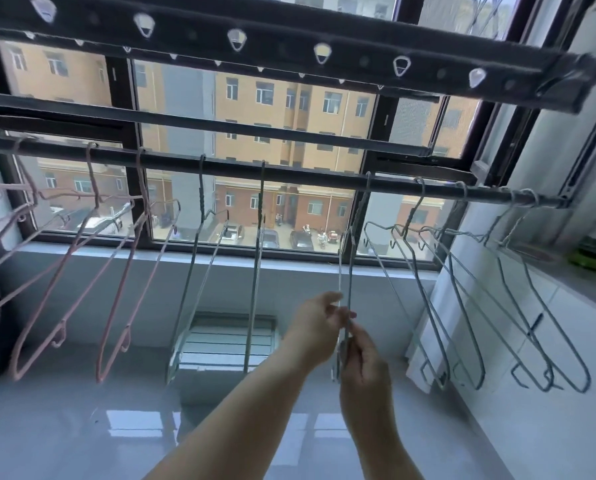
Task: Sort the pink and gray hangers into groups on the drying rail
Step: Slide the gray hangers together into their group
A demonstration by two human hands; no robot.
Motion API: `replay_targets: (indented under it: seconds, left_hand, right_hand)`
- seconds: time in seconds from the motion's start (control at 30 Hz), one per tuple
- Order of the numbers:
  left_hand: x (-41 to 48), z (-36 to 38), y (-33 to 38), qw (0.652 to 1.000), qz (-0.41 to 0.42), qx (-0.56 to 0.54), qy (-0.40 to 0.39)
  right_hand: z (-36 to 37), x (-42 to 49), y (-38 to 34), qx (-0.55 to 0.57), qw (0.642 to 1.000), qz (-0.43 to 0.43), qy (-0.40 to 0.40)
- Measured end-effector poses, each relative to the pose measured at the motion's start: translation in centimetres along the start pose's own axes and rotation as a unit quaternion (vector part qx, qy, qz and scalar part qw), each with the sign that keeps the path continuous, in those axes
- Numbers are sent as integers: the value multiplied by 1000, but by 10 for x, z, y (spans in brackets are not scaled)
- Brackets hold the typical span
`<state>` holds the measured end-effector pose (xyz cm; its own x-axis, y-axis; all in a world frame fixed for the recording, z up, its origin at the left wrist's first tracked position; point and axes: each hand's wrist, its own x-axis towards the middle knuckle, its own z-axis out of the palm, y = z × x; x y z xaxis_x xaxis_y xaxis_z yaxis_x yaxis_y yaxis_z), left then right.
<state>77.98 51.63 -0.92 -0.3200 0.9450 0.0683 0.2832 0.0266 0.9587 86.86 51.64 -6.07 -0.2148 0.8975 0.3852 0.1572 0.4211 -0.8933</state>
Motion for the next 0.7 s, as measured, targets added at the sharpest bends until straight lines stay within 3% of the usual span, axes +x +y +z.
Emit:
replay_targets:
  seconds: [0.13,0.7]
  left_hand:
    - [4,0,1,994,-18,-108,-6]
    - [-9,-23,-22,985,29,-161,54]
  right_hand:
    - [6,-2,-9,87,996,23,-25]
    - [12,-14,-16,134,985,15,-108]
